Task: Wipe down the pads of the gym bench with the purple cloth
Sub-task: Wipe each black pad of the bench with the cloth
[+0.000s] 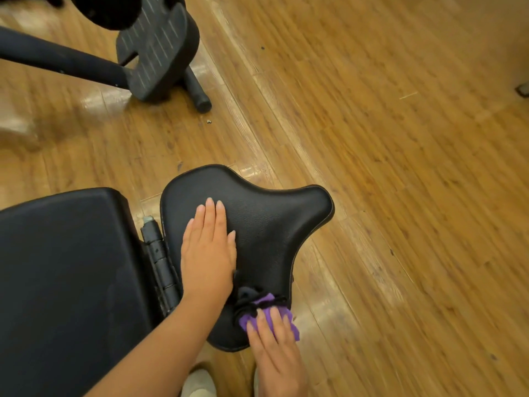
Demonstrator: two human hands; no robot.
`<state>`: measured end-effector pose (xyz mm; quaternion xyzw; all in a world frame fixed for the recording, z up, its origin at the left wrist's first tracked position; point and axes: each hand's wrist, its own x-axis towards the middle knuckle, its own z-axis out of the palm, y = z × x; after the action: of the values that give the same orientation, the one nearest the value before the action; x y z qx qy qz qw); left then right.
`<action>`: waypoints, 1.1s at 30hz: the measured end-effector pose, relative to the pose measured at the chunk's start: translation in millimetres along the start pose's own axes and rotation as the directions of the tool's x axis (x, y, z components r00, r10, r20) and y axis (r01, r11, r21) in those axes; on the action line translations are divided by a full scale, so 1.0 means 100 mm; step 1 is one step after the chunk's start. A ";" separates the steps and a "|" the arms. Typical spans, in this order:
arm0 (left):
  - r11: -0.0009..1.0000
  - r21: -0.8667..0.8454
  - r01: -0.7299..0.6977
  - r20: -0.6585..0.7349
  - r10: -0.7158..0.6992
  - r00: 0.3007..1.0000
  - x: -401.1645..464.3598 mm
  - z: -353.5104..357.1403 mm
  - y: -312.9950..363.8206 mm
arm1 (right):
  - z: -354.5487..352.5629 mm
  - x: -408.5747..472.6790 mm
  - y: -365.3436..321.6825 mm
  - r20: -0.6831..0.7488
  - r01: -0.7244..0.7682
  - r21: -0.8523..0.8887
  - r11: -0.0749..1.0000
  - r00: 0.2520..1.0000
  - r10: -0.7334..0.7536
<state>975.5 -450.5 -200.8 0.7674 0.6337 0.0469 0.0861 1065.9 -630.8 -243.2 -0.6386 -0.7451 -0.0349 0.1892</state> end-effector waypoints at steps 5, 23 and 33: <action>0.974 -0.045 -0.222 0.029 0.224 0.974 0.00 -0.06 -0.34 | -0.13 0.42 0.20 0.049 -0.100 0.087 0.991 0.994 0.096; 0.957 -0.083 -0.277 0.050 0.282 0.958 0.02 -0.04 -0.45 | -0.07 1.25 0.08 0.051 -0.263 0.213 0.941 0.965 0.259; 0.951 -0.085 -0.296 0.045 0.300 0.953 0.03 -0.01 -0.47 | -0.17 0.64 0.01 0.067 0.108 0.271 0.956 0.989 -0.131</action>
<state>931.0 -439.0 -208.8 0.8513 0.5056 0.0616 0.1258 1063.6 -575.9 -206.5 -0.5619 -0.7876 0.0815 0.2394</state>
